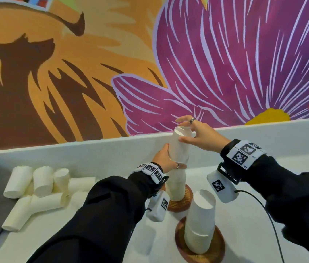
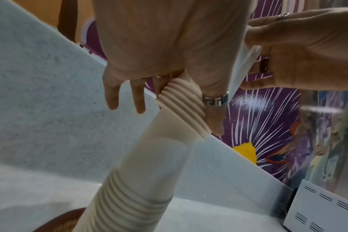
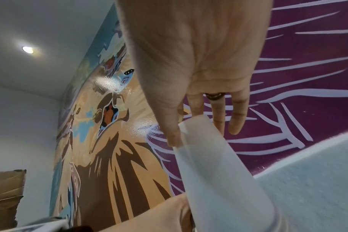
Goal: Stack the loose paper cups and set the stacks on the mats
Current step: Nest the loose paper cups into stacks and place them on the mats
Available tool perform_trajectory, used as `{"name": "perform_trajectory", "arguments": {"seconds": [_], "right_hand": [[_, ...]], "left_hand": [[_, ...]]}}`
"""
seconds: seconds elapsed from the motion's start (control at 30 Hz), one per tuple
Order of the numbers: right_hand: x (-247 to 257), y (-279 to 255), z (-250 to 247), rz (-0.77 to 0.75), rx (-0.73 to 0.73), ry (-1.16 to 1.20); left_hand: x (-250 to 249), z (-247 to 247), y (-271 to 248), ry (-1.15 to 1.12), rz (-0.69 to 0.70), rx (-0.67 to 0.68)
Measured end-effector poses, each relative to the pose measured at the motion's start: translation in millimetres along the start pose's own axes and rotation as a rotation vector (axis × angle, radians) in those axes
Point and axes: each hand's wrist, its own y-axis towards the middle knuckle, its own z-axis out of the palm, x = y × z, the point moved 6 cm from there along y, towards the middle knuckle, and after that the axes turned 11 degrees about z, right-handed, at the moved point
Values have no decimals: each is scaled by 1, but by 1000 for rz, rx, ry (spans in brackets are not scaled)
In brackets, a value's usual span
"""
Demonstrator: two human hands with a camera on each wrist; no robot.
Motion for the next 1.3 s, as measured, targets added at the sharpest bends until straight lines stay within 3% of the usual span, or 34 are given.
{"name": "perform_trajectory", "arguments": {"seconds": [0.23, 0.5, 0.7, 0.83, 0.93, 1.07, 1.13, 1.3], "right_hand": [[-24, -1, 32, 112, 236, -221], [24, -8, 6, 46, 117, -279], [95, -20, 22, -28, 156, -365], [145, -23, 53, -74, 207, -432], [169, -23, 89, -16, 297, -417], [184, -16, 144, 69, 286, -376], [195, -19, 179, -26, 384, -398], [188, -28, 256, 34, 525, -389]], "left_hand": [[32, 13, -11, 55, -158, 166], [44, -48, -52, 91, -207, 128], [74, -123, -104, 85, -262, 20], [105, -173, -141, 102, -303, -67], [130, -201, -167, 115, -314, -124], [163, -227, -195, 83, -322, -196], [181, -233, -204, 52, -326, -224], [222, -235, -218, 98, -296, -187]]}}
